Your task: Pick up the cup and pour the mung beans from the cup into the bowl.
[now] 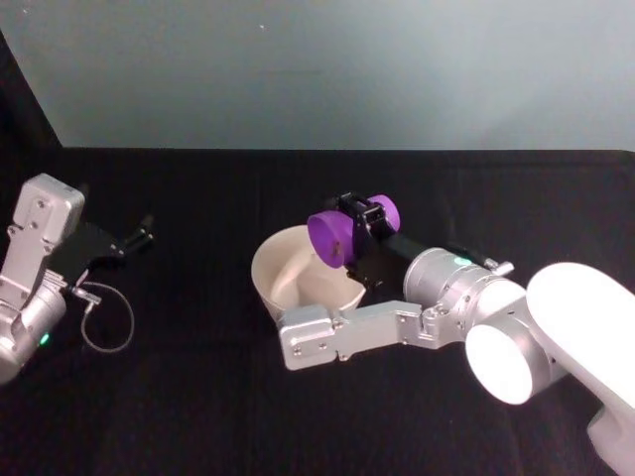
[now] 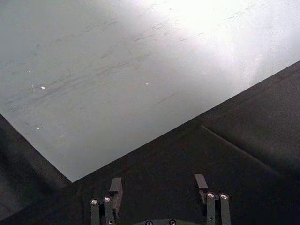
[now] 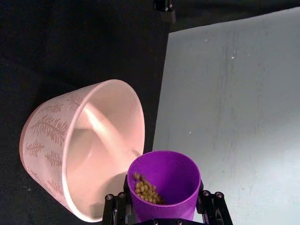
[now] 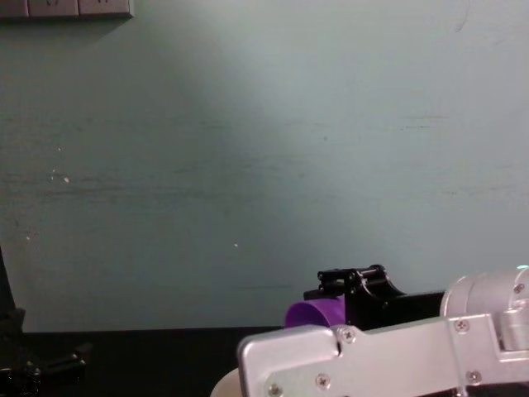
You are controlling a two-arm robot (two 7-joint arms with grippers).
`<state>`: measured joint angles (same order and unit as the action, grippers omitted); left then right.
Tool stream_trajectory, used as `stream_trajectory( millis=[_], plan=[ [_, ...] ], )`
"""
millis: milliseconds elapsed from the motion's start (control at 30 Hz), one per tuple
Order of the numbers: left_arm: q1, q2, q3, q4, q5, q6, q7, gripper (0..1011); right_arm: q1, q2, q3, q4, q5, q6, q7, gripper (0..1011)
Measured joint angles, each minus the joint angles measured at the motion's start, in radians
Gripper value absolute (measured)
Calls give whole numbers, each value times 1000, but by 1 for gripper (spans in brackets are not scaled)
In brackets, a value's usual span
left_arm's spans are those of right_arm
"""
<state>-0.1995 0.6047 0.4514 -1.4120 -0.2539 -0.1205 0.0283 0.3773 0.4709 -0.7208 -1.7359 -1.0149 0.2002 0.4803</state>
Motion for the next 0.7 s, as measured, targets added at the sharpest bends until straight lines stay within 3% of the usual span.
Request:
stream_trajectory(
  millis=[400, 700],
  plan=[
    [0, 0, 0, 0, 0, 0, 0, 1000, 23, -6, -30, 11, -58, -8, 17, 735],
    [0, 0, 0, 0, 0, 0, 0, 1000, 27, -8, -33, 11, -65, -10, 23, 735]
  ],
)
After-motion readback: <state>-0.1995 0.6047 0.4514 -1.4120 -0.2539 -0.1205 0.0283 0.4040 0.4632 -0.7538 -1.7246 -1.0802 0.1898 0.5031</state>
